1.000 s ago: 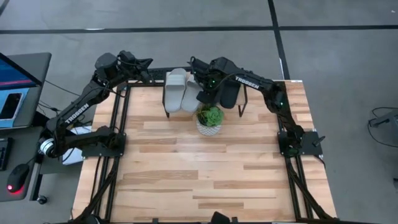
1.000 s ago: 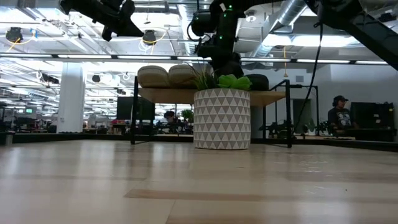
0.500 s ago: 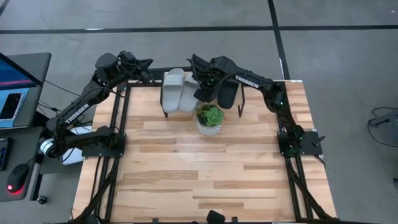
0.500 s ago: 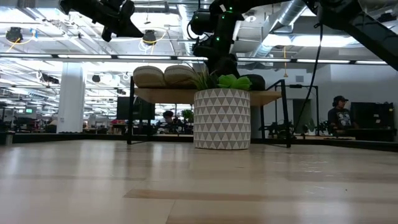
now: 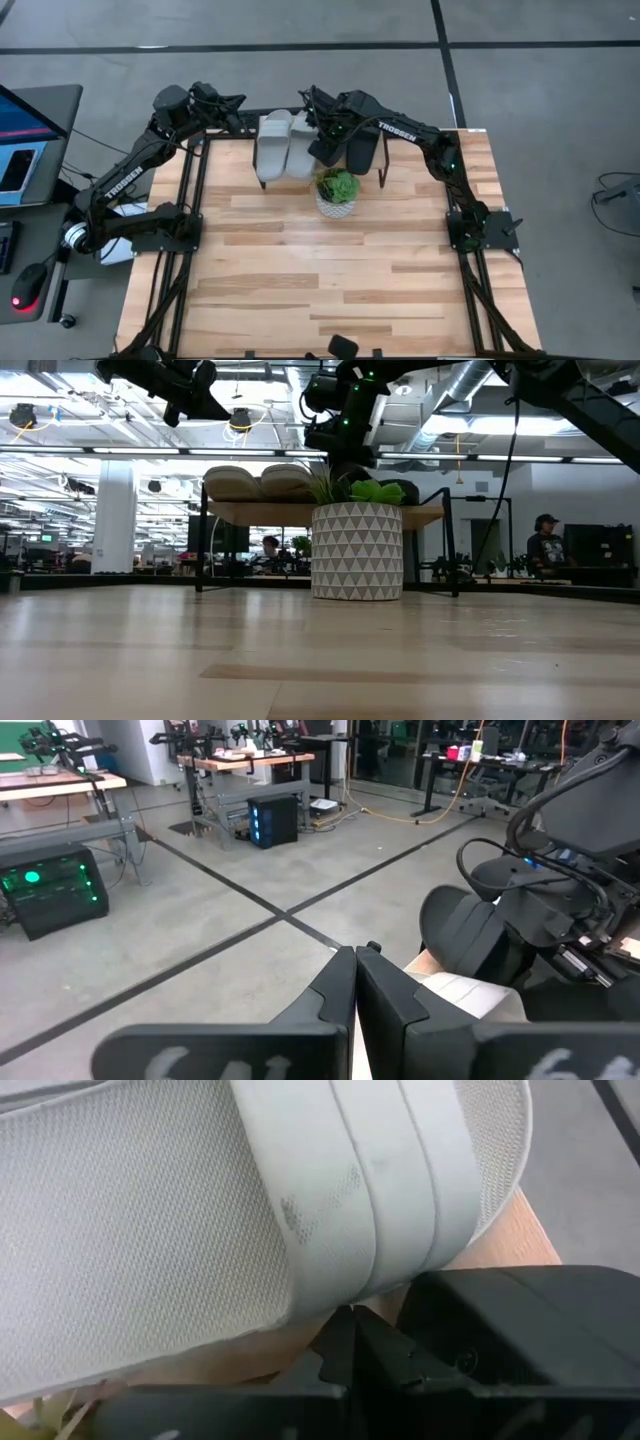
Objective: Pick and place slides into the shelf
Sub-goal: Adjust the slides on the shelf
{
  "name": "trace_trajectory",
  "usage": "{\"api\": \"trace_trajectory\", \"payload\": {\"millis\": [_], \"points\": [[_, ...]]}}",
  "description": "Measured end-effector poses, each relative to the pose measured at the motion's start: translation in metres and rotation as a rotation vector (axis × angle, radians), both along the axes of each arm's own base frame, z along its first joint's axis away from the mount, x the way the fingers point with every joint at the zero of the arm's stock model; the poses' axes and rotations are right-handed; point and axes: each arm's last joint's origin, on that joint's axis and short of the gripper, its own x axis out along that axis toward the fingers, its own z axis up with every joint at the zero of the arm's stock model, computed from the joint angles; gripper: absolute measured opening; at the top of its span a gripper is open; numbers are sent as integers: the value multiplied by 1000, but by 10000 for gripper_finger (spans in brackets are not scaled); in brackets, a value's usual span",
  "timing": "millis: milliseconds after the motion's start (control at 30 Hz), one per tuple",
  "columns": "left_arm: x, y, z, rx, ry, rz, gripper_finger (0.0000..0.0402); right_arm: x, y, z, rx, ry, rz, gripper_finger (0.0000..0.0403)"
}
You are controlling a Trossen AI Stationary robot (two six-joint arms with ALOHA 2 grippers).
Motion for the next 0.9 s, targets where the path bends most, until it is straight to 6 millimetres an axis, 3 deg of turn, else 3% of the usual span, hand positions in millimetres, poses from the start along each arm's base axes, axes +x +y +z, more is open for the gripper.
{"api": "trace_trajectory", "payload": {"millis": [433, 700, 900], "points": [[0, 0, -1, 1, 14, -1, 0, -8, 6, -1, 28, 92, 19, 0], [0, 0, -1, 1, 16, 5, 0, -8, 16, 17, -4, 31, 44, 0], [0, 1, -2, -3, 22, 8, 0, -22, 33, 52, -75, -34, 44, 0]]}}
